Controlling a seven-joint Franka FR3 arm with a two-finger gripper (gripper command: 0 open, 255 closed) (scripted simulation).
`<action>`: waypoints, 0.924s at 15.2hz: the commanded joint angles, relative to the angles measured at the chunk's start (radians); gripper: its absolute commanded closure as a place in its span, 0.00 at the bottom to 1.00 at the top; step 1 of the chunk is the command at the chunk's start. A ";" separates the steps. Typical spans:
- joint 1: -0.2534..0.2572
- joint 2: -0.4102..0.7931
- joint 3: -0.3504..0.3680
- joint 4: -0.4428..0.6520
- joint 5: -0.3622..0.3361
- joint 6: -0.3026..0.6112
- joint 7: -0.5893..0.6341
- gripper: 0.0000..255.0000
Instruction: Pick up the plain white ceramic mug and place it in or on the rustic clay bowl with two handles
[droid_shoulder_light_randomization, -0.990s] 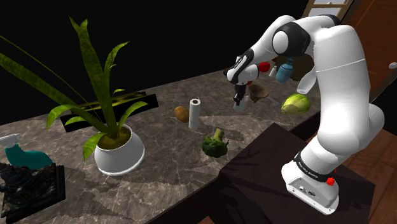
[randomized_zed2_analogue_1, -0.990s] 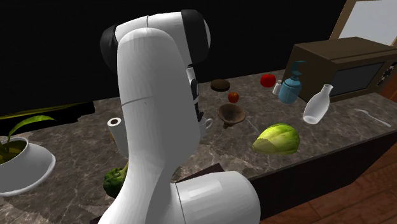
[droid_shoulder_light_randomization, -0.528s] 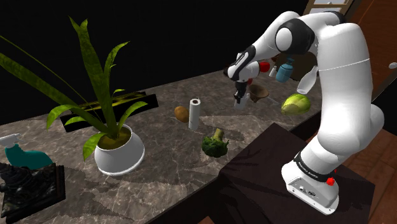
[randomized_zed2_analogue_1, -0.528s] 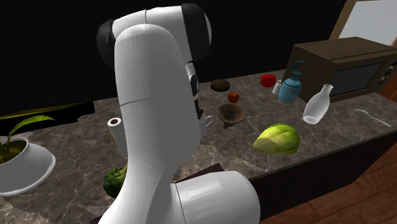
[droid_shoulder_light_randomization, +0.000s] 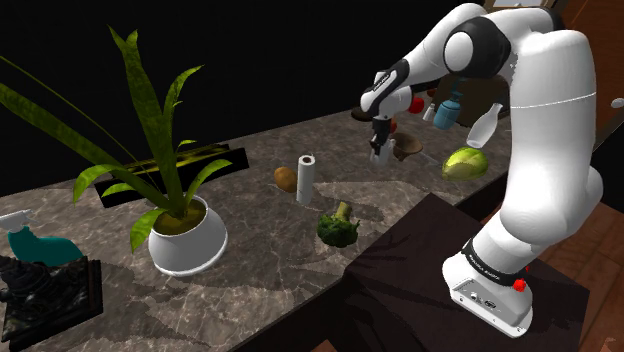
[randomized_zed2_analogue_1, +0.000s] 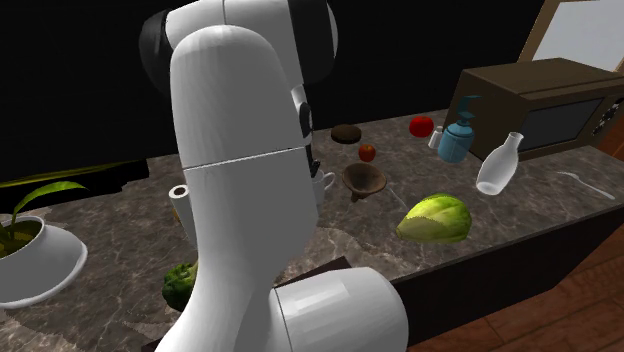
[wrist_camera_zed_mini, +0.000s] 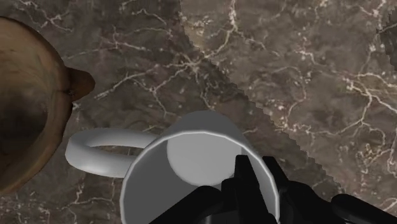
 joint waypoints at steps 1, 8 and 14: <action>0.005 -0.023 -0.006 -0.004 -0.007 -0.018 0.002 1.00; 0.018 -0.093 -0.024 -0.005 -0.031 -0.086 0.011 1.00; 0.028 -0.148 -0.036 0.003 -0.050 -0.147 0.018 1.00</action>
